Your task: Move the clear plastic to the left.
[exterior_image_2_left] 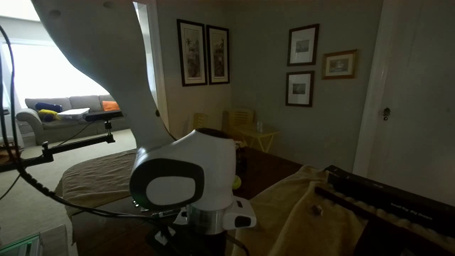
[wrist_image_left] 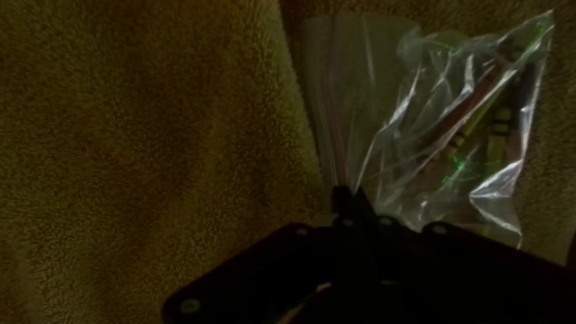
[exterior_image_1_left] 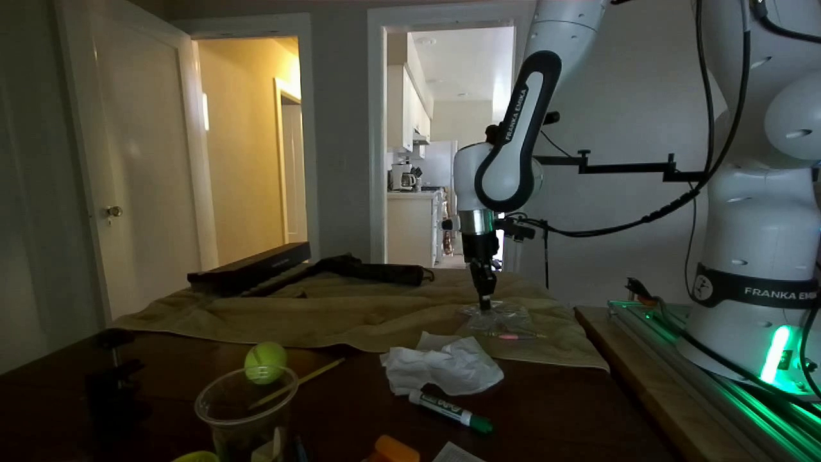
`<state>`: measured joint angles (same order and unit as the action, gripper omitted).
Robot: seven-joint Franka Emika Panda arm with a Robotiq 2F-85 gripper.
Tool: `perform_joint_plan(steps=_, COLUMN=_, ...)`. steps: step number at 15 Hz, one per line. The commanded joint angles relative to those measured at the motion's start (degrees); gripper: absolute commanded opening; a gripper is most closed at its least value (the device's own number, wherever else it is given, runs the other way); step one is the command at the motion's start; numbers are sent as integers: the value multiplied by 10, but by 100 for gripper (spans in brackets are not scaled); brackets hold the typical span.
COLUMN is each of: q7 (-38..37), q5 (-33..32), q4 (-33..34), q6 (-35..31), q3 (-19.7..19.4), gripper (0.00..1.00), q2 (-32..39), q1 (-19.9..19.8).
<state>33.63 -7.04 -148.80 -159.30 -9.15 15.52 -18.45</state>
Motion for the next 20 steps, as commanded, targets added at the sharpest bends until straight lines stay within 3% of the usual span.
perform_joint_plan(steps=1, q7=-22, q5=-21, q4=-42, q6=8, q3=-13, gripper=0, q2=-56, q1=10)
perform_joint_plan(steps=5, q7=-25, q5=-34, q4=-69, q6=13, q3=-19, gripper=0, q2=-100, q1=20)
perform_joint_plan(steps=10, q7=-26, q5=-27, q4=-98, q6=56, q3=-3, gripper=0, q2=-206, q1=51)
perform_joint_plan(steps=17, q7=-28, q5=-8, q4=-81, q6=140, q3=32, gripper=0, q2=-334, q1=139)
perform_joint_plan(steps=20, q7=-29, q5=-4, q4=-60, q6=121, q3=37, gripper=0, q2=-357, q1=174)
